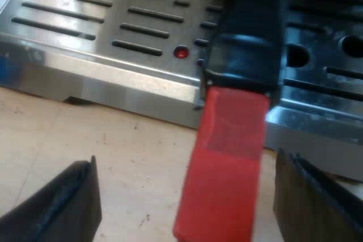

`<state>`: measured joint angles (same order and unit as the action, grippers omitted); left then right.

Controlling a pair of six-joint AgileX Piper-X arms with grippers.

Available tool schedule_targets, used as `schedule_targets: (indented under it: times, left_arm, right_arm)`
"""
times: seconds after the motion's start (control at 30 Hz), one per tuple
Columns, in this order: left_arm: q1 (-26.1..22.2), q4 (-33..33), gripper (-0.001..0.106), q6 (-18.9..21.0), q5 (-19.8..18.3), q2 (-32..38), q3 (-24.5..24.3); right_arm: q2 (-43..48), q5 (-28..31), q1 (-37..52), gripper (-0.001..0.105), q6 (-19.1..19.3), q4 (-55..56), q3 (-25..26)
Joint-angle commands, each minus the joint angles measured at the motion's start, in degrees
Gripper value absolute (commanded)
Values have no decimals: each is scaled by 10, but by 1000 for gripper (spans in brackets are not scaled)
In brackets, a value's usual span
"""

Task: Grind coffee beans and then tamp

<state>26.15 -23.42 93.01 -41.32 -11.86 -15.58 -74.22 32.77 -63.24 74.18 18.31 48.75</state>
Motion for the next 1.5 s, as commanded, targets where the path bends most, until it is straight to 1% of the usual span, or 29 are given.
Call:
schedule_targets:
  times: [0.03, 0.23, 0.63, 0.7, 0.73, 0.8, 0.83, 0.9, 0.97, 1.1, 1.27, 1.33, 1.4, 1.5]
  left_arm:
    - [1, 6, 71, 11, 4, 3, -5]
    - [1, 6, 71, 11, 4, 3, -5]
    - [1, 6, 71, 11, 4, 3, -5]
    - [1, 6, 71, 11, 4, 3, -5]
    - [1, 6, 71, 11, 4, 3, -5]
    - [1, 6, 71, 11, 4, 3, -5]
    - [1, 6, 71, 11, 4, 3, -5]
    - [1, 4, 71, 11, 4, 3, -5]
    - [1, 2, 71, 11, 4, 3, -5]
    - [1, 1, 71, 11, 4, 3, -5]
    - [1, 1, 71, 11, 4, 3, -5]
    - [1, 1, 71, 11, 4, 3, -5]
    - [1, 1, 71, 11, 4, 3, -5]
    - [1, 1, 71, 11, 4, 3, -5]
  right_arm:
    - [-8, -6, 12, 66, 3, -19, 4]
    - [-27, -22, 37, 66, 5, -49, 4]
    - [-38, -20, 39, 66, 2, -61, 4]
    - [-38, -18, 39, 60, 2, -61, 4]
    - [-38, -18, 39, 52, 2, -61, 4]
    - [-38, -18, 39, 33, 2, -61, 4]
    - [-38, -18, 39, 29, 2, -61, 4]
    - [-38, -18, 39, 9, 2, -61, 4]
    - [-38, -18, 39, 0, 2, -61, 4]
    - [-38, -18, 39, 0, 2, -61, 4]
    - [-29, -13, 14, 0, 2, -60, 4]
    - [-25, 10, 2, 0, 2, -60, 4]
    - [-21, 46, -15, 0, 2, -60, 4]
    - [-19, 51, -30, 0, 2, -59, 4]
